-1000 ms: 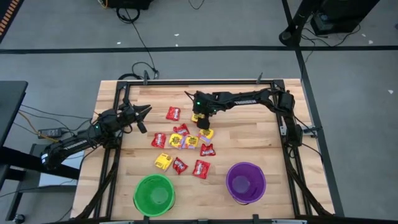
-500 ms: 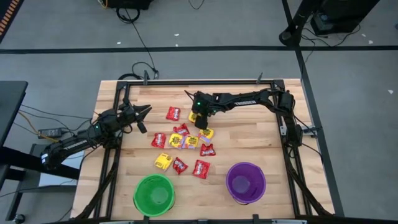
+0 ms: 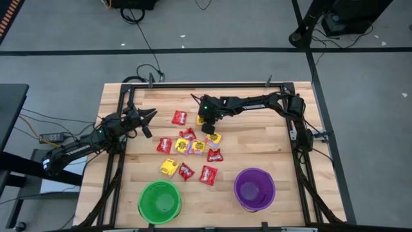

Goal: Sort candy by brand, put in halloween buckets
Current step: Put the yellow candy into the violet bucket

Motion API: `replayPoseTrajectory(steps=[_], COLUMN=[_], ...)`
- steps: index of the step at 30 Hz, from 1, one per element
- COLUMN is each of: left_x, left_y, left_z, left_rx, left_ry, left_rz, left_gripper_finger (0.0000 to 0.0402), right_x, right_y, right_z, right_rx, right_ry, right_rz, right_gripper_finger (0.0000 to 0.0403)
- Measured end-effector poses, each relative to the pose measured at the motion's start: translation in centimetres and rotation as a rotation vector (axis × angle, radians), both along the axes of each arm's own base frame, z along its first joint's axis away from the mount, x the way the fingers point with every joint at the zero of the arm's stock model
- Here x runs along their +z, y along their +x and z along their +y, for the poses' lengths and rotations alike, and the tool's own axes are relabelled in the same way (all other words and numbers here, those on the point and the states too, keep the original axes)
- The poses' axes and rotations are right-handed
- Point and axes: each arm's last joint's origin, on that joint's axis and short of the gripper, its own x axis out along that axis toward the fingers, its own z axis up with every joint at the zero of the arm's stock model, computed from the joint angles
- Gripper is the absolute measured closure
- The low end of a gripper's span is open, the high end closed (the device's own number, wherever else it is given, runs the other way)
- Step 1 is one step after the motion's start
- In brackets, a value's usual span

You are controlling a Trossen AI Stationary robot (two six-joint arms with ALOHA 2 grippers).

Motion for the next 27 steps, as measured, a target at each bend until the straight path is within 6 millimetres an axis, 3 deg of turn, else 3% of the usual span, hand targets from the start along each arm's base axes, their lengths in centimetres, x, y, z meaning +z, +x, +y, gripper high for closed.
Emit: replayPoseTrajectory(steps=[4, 9, 14, 22, 27], left_x=[0.0, 0.0, 0.0, 0.0, 0.0], left_y=[0.0, 0.0, 0.0, 0.0, 0.0], left_z=[0.0, 0.0, 0.0, 0.0, 0.0], left_rx=[0.000, 0.000, 0.000, 0.000, 0.000], left_ry=[0.000, 0.000, -0.004, -0.005, -0.005], left_rz=[0.000, 0.000, -0.002, 0.001, 0.001], left_gripper_finger=[0.0335, 0.0335, 0.0335, 0.0335, 0.0335], right_x=[1.0, 3.7, 6.6, 12.1, 15.4], right_y=[0.9, 2.4, 3.0, 0.4, -1.6], right_z=[0.7, 2.3, 4.4, 11.3, 16.6], right_rx=[0.018, 0.073, 0.117, 0.011, -0.075], right_ry=[-0.006, -0.026, -0.006, -0.084, -0.116], right_rz=[-0.032, -0.074, 0.006, 0.378, 0.453], right_gripper_finger=[0.0359, 0.0353, 0.0359, 0.0359, 0.0359])
